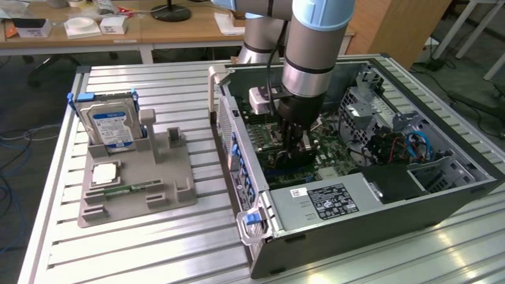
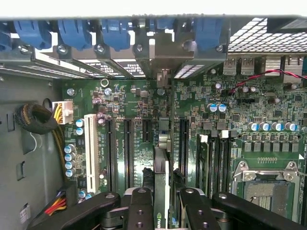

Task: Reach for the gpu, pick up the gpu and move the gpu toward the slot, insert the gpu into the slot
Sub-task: 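Insert the gpu into the slot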

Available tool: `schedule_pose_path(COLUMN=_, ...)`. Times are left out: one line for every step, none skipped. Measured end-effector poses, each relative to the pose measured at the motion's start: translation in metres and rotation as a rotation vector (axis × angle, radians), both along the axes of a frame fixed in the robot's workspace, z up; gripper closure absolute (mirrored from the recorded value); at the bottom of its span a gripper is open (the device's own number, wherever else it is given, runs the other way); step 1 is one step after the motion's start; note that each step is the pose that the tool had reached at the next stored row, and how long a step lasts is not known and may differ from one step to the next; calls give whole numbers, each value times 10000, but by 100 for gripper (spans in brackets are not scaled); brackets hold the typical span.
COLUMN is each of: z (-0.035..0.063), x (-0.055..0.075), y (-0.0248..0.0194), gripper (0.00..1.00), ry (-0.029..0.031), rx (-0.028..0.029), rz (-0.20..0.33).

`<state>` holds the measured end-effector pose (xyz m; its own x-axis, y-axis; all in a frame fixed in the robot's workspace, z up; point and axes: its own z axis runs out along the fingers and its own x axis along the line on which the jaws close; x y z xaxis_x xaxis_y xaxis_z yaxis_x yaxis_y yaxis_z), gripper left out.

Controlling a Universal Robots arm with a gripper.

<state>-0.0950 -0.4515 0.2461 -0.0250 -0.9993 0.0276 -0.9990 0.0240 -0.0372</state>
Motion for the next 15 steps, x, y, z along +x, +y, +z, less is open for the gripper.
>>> schedule_pose_path(z=1, x=0, y=0, gripper=74, ry=-1, rx=3, rz=0)
schedule_pose_path(z=4, x=0, y=0, gripper=74, ry=-2, rx=4, rz=0)
schedule_pose_path(z=4, x=0, y=0, gripper=74, ry=-2, rx=4, rz=0)
schedule_pose_path(z=5, x=0, y=0, gripper=74, ry=-1, rx=3, rz=0)
schedule_pose_path(z=7, x=0, y=0, gripper=74, ry=0, rx=0, rz=0)
schedule_pose_path(z=9, x=0, y=0, gripper=74, ry=-1, rx=1, rz=0)
schedule_pose_path(z=13, x=-1, y=0, gripper=74, ry=0, rx=2, rz=-1)
schedule_pose_path(z=14, x=0, y=0, gripper=74, ry=-2, rx=2, rz=-1)
schedule_pose_path(z=14, x=0, y=0, gripper=74, ry=-1, rx=2, rz=0)
schedule_pose_path(z=14, x=0, y=0, gripper=74, ry=-2, rx=2, rz=-1)
schedule_pose_path(z=15, x=0, y=0, gripper=74, ry=-1, rx=1, rz=0)
schedule_pose_path(z=19, x=0, y=0, gripper=74, ry=-5, rx=-1, rz=0)
schedule_pose_path(z=20, x=0, y=0, gripper=74, ry=-8, rx=0, rz=0)
schedule_pose_path(z=20, x=0, y=0, gripper=74, ry=-9, rx=0, rz=0)
schedule_pose_path(z=20, x=0, y=0, gripper=74, ry=-10, rx=0, rz=0)
